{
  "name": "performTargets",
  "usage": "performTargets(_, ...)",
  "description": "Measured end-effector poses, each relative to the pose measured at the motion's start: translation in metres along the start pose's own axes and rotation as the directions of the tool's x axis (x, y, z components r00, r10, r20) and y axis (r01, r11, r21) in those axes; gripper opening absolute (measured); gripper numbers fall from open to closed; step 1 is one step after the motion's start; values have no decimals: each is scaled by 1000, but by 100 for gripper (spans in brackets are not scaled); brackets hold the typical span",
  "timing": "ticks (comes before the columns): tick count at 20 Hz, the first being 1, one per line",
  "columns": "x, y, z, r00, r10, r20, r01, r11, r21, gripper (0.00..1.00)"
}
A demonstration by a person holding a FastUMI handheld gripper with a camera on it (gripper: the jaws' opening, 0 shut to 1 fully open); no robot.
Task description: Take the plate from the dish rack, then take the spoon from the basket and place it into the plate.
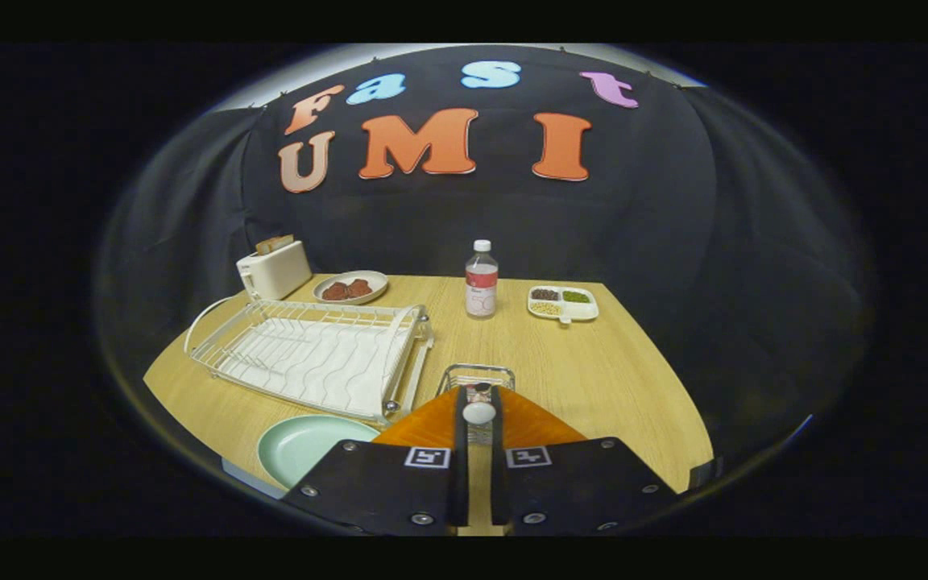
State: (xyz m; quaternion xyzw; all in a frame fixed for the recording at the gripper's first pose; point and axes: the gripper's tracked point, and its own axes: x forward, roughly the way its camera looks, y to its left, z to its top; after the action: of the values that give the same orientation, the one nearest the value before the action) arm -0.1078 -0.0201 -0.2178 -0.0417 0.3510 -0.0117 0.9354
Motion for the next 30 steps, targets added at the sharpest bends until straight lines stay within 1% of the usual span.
performTargets(2, -14, -1, 11, 1000, 5, 12, -4, 1000, -7, 11)
performTargets(5, -35, 8, 30, 998, 40, 56, -39, 999, -17, 11)
performTargets(9, -55, 28, 37, 992, 99, 81, -95, 994, -44, 11)
performTargets(10, -57, 32, 34, 991, 113, 76, -110, 993, -46, 11)
performTargets(14, -70, 68, 23, 970, 233, 65, -233, 972, -11, 11)
performTargets(19, -65, 102, -15, 945, 327, -32, -328, 943, -61, 11)
performTargets(23, -55, 119, -40, 926, 368, -87, -374, 925, -67, 11)
performTargets(26, -49, 125, -60, 918, 377, -126, -386, 920, -64, 11)
performTargets(30, -47, 139, -70, 904, 405, -139, -413, 910, -34, 11)
